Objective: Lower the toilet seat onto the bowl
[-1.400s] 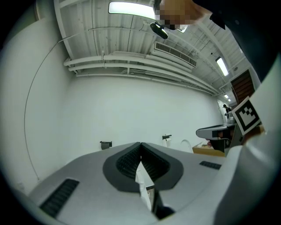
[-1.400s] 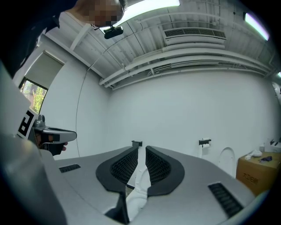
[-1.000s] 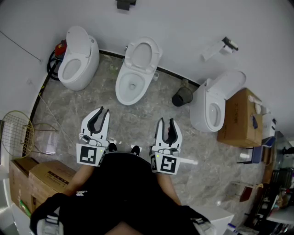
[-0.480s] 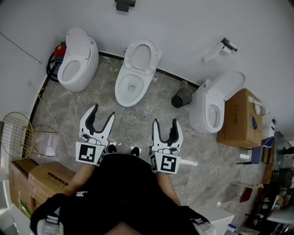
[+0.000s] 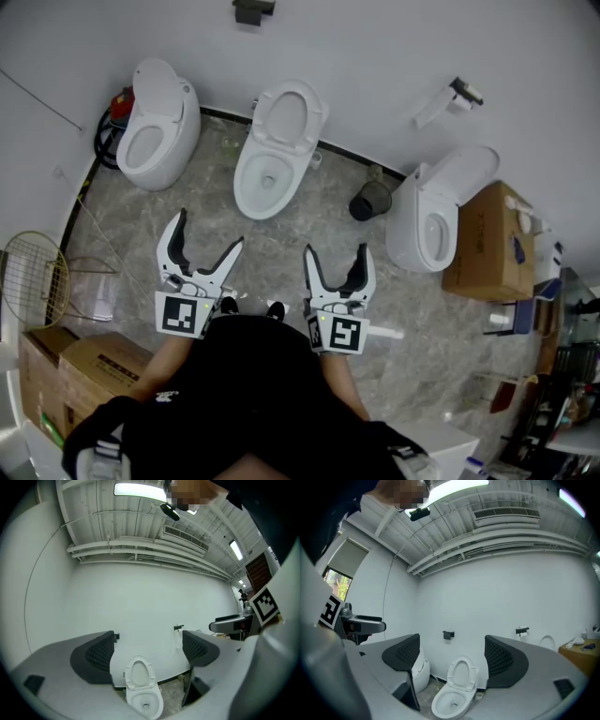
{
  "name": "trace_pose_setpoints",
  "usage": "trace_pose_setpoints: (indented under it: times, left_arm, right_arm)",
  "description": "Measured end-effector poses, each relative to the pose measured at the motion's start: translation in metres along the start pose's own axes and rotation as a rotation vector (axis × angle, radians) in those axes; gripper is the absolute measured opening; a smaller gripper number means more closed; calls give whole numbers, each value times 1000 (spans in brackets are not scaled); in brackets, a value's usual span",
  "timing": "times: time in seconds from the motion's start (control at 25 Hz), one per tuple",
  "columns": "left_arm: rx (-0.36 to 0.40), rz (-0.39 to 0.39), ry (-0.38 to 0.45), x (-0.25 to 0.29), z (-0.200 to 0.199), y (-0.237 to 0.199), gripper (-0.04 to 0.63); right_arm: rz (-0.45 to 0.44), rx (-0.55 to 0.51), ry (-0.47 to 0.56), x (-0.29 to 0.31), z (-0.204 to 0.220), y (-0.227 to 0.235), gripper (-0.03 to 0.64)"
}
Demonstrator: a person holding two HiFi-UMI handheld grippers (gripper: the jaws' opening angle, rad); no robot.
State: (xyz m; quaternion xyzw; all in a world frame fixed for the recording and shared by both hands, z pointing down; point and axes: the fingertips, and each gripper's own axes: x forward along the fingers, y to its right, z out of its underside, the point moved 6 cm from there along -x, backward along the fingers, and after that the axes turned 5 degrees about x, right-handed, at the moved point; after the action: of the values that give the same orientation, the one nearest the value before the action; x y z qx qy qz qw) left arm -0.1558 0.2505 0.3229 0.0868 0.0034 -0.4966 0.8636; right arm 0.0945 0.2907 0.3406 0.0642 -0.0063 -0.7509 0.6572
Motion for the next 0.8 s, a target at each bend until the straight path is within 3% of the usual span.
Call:
trace_pose_setpoints:
  times: [0.28, 0.48, 0.8]
  left_arm:
    - [16, 4, 25, 3, -2, -2, 571]
    - [24, -4, 34, 3, -3, -6, 583]
    - [5, -13, 31, -2, -2, -18, 583]
  right_arm:
    - [1, -11, -34, 4, 5, 5, 472]
    - [-20, -15, -32, 6, 5, 1, 506]
    - [4, -20, -20, 1, 1, -4, 506]
